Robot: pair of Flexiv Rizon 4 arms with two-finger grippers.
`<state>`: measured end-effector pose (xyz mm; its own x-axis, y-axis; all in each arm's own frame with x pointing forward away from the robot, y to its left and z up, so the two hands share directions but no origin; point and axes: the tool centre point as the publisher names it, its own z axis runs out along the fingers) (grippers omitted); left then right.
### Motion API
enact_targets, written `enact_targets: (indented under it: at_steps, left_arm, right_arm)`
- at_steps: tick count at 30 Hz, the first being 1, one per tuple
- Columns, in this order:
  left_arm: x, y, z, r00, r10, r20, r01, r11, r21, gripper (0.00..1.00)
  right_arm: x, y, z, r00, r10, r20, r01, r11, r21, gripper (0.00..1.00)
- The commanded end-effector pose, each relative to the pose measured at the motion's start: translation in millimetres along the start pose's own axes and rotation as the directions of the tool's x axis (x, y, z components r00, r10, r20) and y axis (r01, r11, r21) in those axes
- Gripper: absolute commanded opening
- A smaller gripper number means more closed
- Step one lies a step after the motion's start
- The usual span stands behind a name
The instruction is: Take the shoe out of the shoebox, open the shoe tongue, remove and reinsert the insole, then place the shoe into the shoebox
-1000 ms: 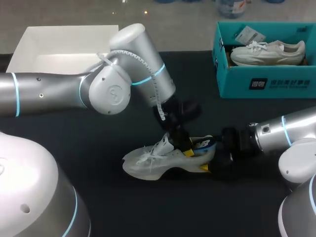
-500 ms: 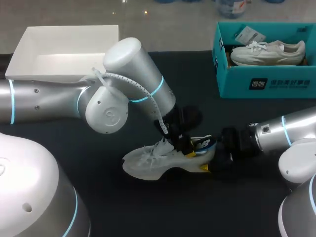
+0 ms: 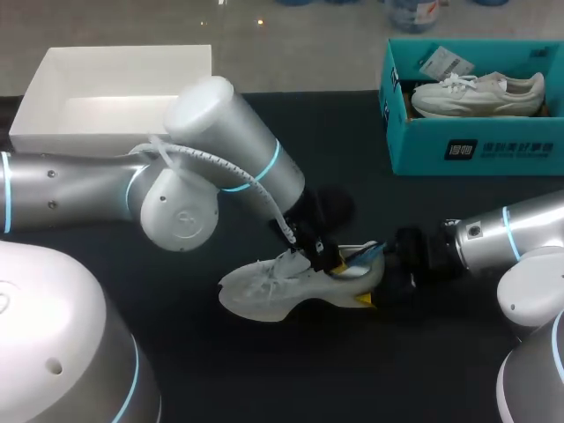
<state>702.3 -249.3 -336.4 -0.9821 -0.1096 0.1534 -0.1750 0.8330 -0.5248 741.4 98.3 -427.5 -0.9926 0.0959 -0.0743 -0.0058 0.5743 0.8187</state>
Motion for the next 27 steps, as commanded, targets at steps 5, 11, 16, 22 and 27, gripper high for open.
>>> enact_targets:
  at_steps: [5, 11, 16, 22, 27]
  left_arm:
    - [-4.4, -10.1, -31.1, 0.99, -0.024, -0.14, 0.035, 0.997, 0.07, 0.0]
    - [1.9, -33.6, -57.1, 0.961, -0.022, -0.275, 0.058, 0.991, 0.122, 0.0]
    - [13.7, -51.2, -81.4, 0.938, -0.016, -0.347, 0.072, 0.986, 0.151, 0.0]
    - [25.7, -69.9, -114.5, 0.922, -0.027, -0.385, 0.115, 0.972, 0.207, 0.0]
    - [39.7, -84.6, -143.8, 0.917, -0.016, -0.399, 0.121, 0.964, 0.239, 0.0]
  right_arm:
    - [0.8, -1.2, 2.4, 1.0, -0.001, 0.002, 0.001, 1.0, 0.001, 0.0]
    - [0.8, -1.2, 2.4, 1.0, -0.001, 0.002, 0.001, 1.0, 0.001, 0.0]
    - [0.8, -1.2, 2.4, 1.0, -0.001, 0.002, 0.001, 1.0, 0.001, 0.0]
    - [0.8, -1.2, 2.4, 1.0, -0.001, 0.002, 0.001, 1.0, 0.001, 0.0]
    - [0.8, -1.2, 2.4, 1.0, -0.001, 0.002, 0.001, 1.0, 0.001, 0.0]
